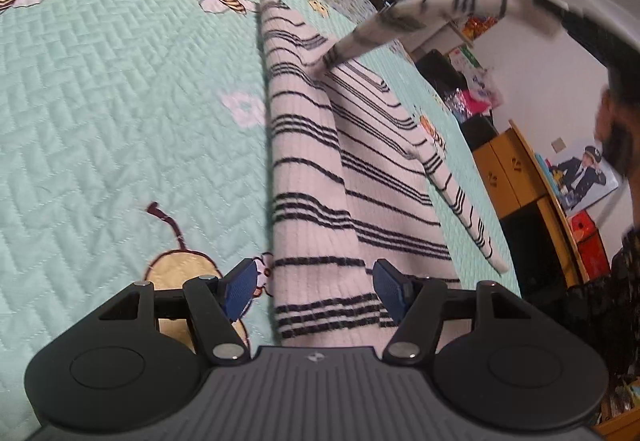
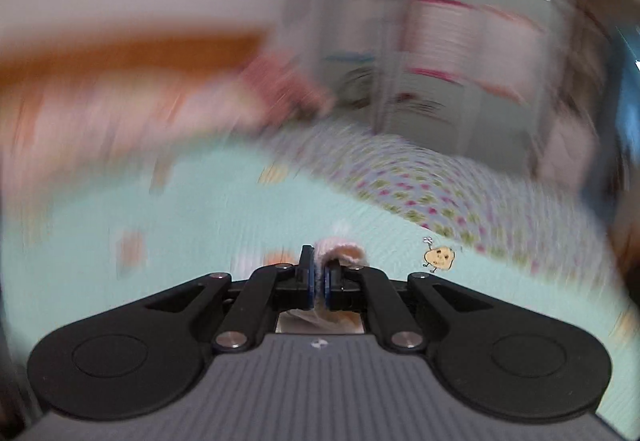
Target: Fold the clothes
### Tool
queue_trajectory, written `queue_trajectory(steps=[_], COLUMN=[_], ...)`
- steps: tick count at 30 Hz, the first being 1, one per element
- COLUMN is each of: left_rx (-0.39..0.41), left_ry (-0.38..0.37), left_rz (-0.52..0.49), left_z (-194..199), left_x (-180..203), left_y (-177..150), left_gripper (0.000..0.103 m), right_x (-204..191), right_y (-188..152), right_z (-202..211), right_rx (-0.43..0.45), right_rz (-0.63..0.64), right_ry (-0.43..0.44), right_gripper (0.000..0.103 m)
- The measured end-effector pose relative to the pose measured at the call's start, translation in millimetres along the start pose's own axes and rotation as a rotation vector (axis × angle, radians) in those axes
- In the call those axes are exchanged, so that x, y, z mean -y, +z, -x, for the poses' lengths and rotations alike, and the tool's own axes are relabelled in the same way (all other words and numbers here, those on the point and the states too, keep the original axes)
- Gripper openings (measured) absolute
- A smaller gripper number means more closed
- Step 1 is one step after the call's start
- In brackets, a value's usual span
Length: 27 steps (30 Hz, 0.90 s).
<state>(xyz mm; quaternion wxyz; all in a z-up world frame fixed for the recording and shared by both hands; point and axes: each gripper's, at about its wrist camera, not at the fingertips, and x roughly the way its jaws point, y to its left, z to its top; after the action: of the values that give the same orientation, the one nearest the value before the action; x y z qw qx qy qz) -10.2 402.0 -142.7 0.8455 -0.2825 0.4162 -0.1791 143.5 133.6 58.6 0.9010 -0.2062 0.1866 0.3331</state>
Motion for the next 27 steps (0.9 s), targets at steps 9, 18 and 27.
queue_trajectory(steps=[9, 18, 27], left_rx=[-0.031, -0.041, -0.022], left_ry=[0.002, 0.002, 0.01], left_rz=[-0.001, 0.026, 0.037], left_z=[-2, -9, 3], left_x=[0, -1, -8], left_y=[-6, -7, -7], left_gripper=[0.066, 0.066, 0.066], right_x=[-147, -97, -118], right_y=[-109, -99, -42], right_z=[-35, -22, 14], right_rx=[-0.272, -0.21, -0.068], right_rz=[0.433, 0.034, 0.228], right_ry=[0.044, 0.056, 0.058], right_gripper=[0.005, 0.005, 0.005])
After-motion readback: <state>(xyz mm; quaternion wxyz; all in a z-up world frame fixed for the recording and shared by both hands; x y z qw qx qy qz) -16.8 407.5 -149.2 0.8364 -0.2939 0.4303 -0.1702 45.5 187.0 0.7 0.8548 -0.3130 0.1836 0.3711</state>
